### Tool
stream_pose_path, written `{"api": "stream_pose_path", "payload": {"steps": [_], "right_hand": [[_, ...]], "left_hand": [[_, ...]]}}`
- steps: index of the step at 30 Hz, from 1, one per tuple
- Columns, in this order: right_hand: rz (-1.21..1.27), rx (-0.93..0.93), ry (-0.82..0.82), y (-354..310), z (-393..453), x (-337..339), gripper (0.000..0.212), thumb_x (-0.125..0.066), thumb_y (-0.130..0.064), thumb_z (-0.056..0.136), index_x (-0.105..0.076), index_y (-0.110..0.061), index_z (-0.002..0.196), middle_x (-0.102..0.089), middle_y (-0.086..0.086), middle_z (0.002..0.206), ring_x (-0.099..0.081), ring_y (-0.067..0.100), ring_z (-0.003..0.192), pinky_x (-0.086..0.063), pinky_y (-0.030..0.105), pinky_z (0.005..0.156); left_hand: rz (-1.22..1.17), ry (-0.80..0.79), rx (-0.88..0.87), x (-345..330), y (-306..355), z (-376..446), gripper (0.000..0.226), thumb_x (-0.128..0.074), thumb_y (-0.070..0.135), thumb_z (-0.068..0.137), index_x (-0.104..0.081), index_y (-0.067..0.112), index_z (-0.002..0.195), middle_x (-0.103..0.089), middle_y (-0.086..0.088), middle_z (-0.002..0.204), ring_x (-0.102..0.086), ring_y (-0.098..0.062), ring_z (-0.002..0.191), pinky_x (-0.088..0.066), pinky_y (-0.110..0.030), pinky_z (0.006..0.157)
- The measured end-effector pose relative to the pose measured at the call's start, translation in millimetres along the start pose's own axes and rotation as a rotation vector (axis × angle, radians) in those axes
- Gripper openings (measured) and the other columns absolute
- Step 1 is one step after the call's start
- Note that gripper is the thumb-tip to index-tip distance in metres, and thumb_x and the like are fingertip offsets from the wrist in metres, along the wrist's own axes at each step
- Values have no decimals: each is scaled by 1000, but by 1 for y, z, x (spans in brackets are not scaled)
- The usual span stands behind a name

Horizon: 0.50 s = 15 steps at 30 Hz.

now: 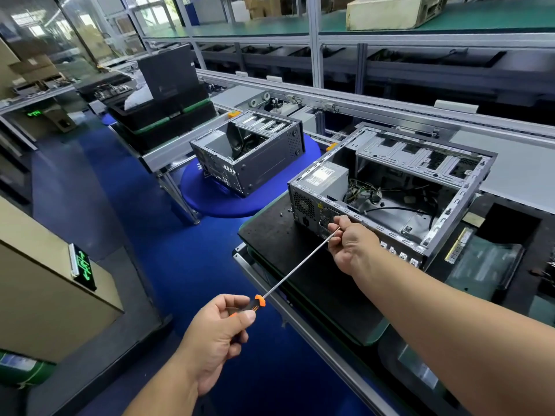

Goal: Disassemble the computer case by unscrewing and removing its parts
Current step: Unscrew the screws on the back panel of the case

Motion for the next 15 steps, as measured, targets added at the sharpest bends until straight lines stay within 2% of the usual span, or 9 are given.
{"api": "stream_pose_path", "payload": {"steps": [5, 7, 10, 15], "right_hand": [[0, 3, -1, 0, -1, 2, 20, -56, -22, 106, -64, -11, 91, -62, 4, 80, -39, 1, 50, -34, 10, 39], [11, 0, -7, 0, -1, 2, 20, -57, -22, 105, -65, -11, 91, -62, 4, 78, -40, 1, 51, -35, 11, 39], [26, -10, -27, 0, -2, 1, 18, -57, -21, 105, -65, -11, 92, -61, 3, 74, -41, 2, 52, -36, 11, 39], [33, -20, -60, 0, -3, 3, 13, -55, -13, 104, -66, -10, 98, -61, 3, 70, -41, 2, 50, -37, 13, 38]], "left_hand": [[17, 15, -21, 2, 0, 1, 20, -73, 0, 93, -67, 2, 112, -68, -13, 84, -58, -17, 62, -39, -27, 47], [-9, 13, 13, 1, -1, 1, 17, -71, 11, 97, -66, 0, 110, -70, -17, 84, -58, -17, 61, -40, -26, 46], [-21, -11, 92, -2, -5, 1, 27, -65, 28, 103, -66, 3, 114, -73, -22, 87, -58, -19, 57, -37, -25, 43], [-20, -28, 163, -3, -10, 0, 35, -62, 33, 105, -67, 4, 124, -75, -29, 95, -61, -23, 58, -37, -25, 40]]}}
Point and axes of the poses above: each hand's wrist, its own z-axis towards the middle knuckle, its own x-axis out of the back of the hand, y = z × x, the point moved 8 cm from there along z, towards the middle knuckle
